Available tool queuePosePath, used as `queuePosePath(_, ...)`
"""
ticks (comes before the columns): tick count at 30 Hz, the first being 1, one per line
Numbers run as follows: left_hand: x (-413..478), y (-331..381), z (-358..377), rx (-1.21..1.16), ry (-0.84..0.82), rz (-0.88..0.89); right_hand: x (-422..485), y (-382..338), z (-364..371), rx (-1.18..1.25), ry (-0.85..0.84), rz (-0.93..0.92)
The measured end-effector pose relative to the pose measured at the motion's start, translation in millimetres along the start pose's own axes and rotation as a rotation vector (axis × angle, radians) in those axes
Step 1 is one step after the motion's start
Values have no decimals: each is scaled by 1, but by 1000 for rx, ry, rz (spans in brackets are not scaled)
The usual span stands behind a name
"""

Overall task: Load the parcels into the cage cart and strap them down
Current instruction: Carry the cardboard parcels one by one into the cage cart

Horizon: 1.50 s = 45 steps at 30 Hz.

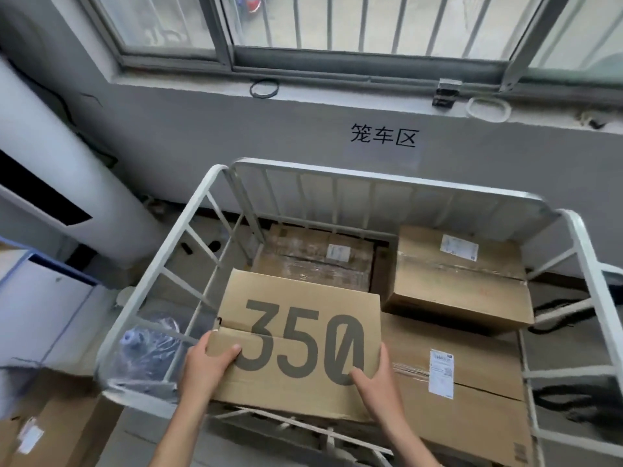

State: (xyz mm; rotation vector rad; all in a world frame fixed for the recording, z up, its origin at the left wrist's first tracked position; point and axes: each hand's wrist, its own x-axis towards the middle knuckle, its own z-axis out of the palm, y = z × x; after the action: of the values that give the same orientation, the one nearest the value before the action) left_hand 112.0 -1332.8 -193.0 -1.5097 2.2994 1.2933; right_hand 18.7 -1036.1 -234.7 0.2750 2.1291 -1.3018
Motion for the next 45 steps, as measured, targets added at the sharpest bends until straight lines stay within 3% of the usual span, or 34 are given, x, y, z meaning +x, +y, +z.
queuePosePath(7,113,-35,44,86,-99,-155,100,20,60,-1,-1,155)
queuePosePath(15,239,-73,142,243,-280,-248,209,91,118,60,140,319)
queuePosePath(21,312,-115,206,151,-355,-250,278,150,148,1,170,361)
queuePosePath(27,349,-153,235,160,-474,-386,308,191,172,-208,20,276)
queuePosePath(32,350,-157,263,219,-520,-320,304,212,187,-889,-42,-5)
queuePosePath(34,349,-154,275,275,-497,-255,306,217,191,-1051,-103,-65)
queuePosePath(45,349,-139,306,420,-484,-157,329,222,164,-1070,-150,7)
